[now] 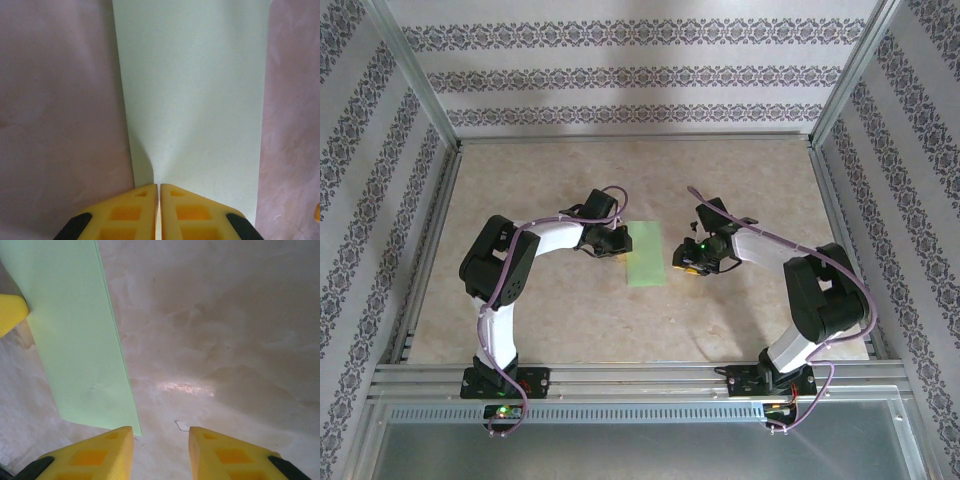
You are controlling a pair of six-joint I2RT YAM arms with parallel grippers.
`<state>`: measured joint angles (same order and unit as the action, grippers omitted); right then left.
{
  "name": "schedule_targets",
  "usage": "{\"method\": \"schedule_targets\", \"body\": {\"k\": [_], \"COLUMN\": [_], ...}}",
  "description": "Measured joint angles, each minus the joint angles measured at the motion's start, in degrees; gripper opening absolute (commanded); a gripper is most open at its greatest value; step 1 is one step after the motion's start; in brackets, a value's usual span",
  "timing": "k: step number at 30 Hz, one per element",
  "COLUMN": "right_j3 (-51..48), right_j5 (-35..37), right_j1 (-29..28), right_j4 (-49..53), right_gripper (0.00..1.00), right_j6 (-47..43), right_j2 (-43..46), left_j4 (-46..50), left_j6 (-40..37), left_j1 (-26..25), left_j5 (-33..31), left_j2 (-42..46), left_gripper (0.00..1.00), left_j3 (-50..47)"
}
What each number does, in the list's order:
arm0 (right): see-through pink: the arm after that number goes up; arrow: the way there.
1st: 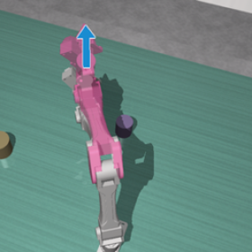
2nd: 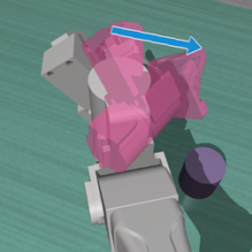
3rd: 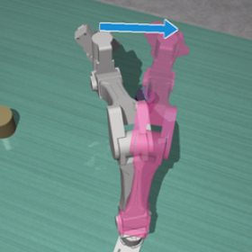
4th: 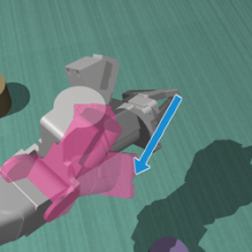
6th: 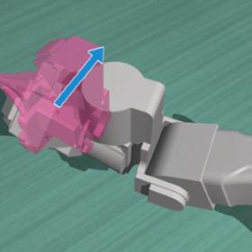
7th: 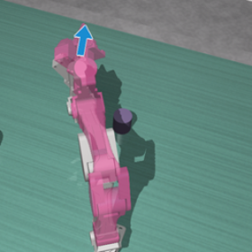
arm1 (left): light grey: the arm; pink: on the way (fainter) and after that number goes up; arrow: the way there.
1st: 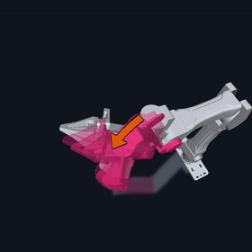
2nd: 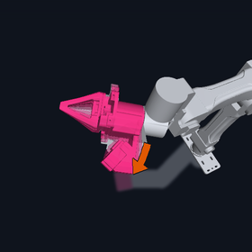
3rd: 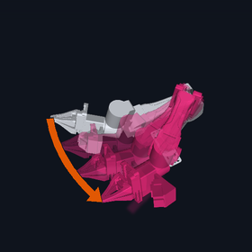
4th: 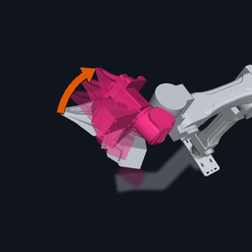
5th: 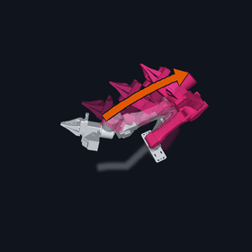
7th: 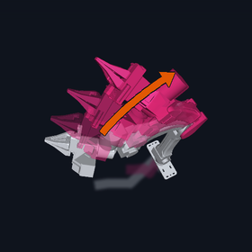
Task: Fold a paper plane with a square sheet of paper (fold left side to right side)
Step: Fold the triangle a second time at the center of the table.
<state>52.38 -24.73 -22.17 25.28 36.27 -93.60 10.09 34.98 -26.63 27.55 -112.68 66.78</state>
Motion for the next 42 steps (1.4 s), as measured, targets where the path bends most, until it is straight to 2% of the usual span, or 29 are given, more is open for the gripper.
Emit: {"method": "schedule_targets", "body": {"k": [20,42], "right_j3": [2.56,3.82], "right_j5": [-3.23,-4.50], "right_j1": [-6.60,-6.97], "right_j4": [0.72,0.61], "right_gripper": [0.36,0.37], "right_j6": [2.56,3.04], "right_j2": [-6.25,-8.15], "left_j4": [-2.01,-2.08], "left_j6": [-0.22,-0.24], "left_j1": [0.02,0.00], "left_j5": [0.04,0.02], "left_j2": [0.24,0.33], "left_gripper": [0.12,0.12], "left_j3": [-1.42,-1.51]}}
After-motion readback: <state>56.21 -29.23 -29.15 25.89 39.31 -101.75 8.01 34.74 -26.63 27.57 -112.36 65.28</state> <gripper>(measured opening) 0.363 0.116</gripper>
